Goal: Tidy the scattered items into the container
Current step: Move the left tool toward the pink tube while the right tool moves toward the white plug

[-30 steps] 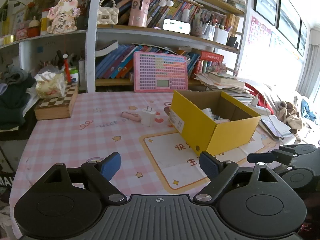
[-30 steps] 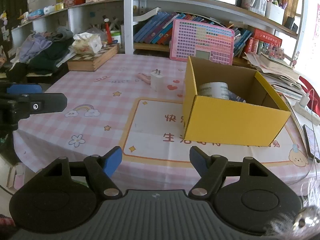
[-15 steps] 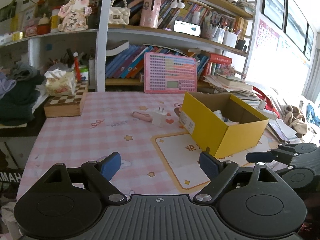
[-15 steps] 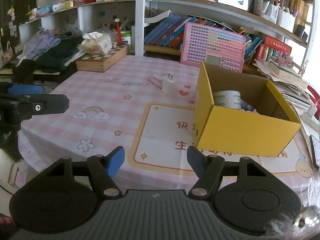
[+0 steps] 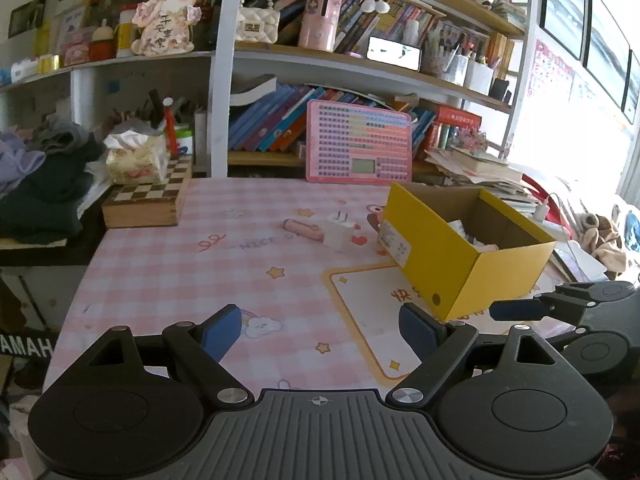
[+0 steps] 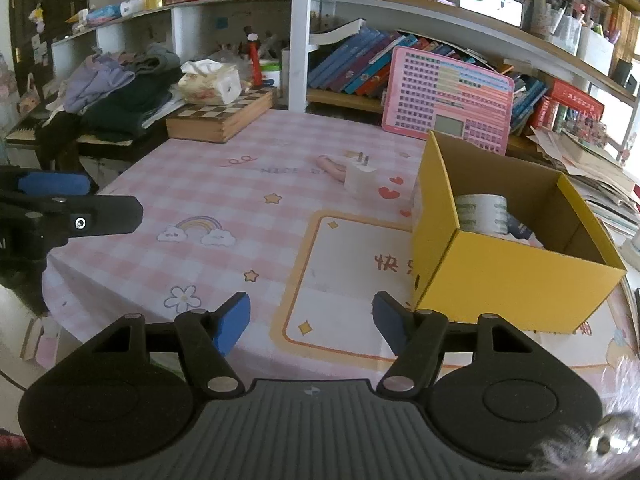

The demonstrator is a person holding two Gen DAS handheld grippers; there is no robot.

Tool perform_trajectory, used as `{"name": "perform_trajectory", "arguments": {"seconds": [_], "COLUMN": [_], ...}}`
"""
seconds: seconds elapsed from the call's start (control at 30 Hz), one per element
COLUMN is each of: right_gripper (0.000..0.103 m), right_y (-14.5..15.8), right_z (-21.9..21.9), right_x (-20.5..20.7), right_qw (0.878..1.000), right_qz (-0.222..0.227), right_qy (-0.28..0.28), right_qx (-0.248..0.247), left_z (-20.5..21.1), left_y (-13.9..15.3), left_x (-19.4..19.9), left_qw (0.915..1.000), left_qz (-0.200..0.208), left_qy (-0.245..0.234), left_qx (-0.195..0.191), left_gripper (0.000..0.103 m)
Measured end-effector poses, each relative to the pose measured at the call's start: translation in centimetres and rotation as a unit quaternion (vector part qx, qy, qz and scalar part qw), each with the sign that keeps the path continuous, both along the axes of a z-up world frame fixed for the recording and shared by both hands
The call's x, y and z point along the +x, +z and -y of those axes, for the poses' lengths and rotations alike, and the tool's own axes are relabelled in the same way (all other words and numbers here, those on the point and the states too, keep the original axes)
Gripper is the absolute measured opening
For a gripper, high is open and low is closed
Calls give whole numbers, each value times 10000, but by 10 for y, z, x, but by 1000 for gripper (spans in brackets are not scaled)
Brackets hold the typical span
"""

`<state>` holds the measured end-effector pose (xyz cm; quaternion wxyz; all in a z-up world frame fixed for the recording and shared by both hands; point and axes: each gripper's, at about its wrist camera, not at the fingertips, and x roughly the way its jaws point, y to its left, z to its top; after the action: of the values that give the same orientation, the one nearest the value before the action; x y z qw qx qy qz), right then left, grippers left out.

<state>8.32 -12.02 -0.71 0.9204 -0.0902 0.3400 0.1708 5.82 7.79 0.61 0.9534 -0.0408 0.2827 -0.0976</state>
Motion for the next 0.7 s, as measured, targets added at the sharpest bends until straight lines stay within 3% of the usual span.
{"name": "perform_trajectory", "arguments": {"seconds": [0.7], "right_gripper": [61], "right_y": [-3], "right_z": [-3], "right_x": [71], "right_qw": [9998], "right_qz": [-127], "right_qy": [118], "right_qx": [47], "left_z": [-7], "left_y": [-4], "left_x": [55], "left_qw": [9996], "left_qz": [-70], "left_qy": [270], "left_qx": [81], "left_gripper": [88]}}
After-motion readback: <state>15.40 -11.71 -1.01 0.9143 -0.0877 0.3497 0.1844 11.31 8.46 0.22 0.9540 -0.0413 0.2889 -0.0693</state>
